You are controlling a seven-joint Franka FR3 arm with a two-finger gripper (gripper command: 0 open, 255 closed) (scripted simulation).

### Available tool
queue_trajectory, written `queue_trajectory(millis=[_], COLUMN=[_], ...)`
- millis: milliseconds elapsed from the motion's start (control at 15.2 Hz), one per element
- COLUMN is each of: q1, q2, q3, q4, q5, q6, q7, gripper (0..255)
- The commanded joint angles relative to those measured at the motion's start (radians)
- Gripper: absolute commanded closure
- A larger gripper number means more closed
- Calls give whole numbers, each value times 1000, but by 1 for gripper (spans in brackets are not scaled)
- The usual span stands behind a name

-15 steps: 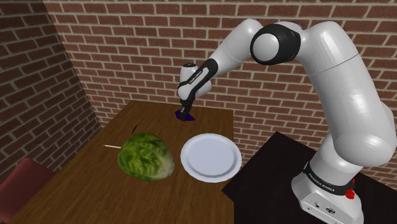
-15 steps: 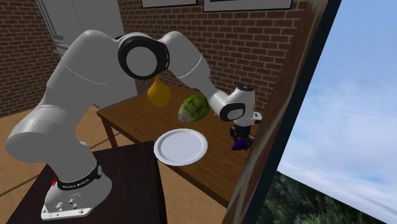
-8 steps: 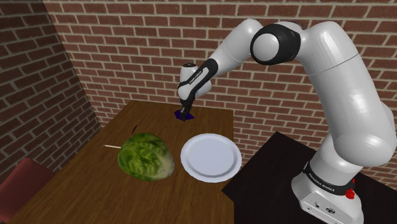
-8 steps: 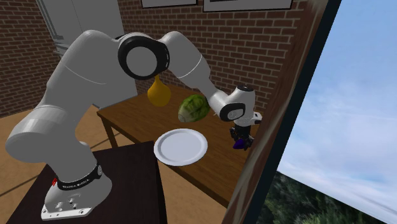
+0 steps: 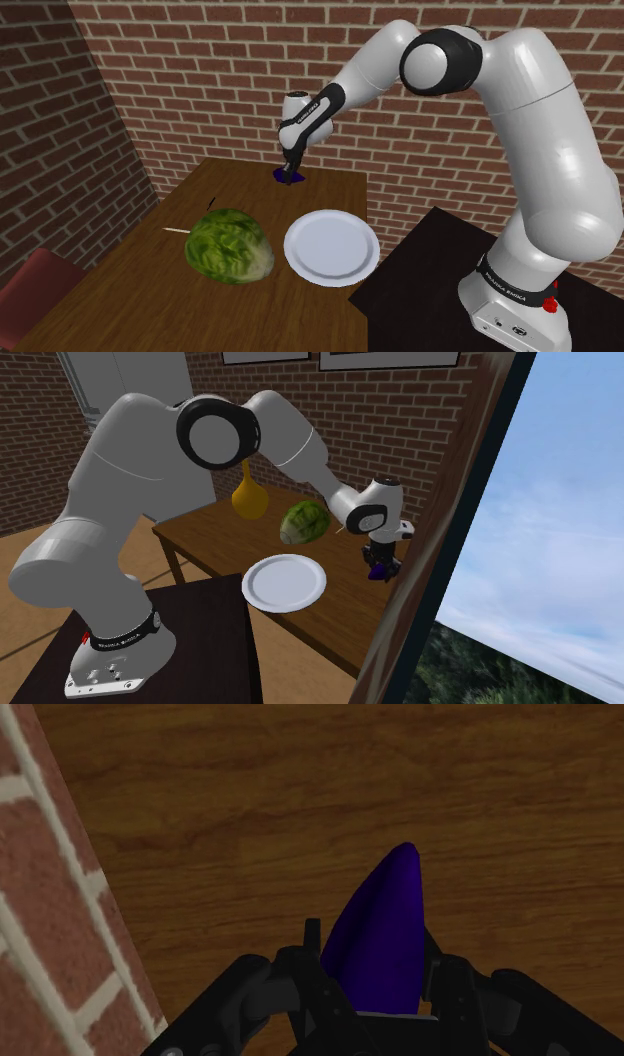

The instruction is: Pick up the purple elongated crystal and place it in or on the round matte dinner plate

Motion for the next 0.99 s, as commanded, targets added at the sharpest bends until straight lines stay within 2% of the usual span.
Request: queue_trajectory(millis=[0, 660, 924], q1=[0, -1, 25], q2=[-22, -111, -240], q3=[0, 0, 4], q4=[-6, -7, -226], q5=[0, 0, -4], q6=[-15, -104, -14], q7=[0, 2, 35], gripper=[255, 255, 255])
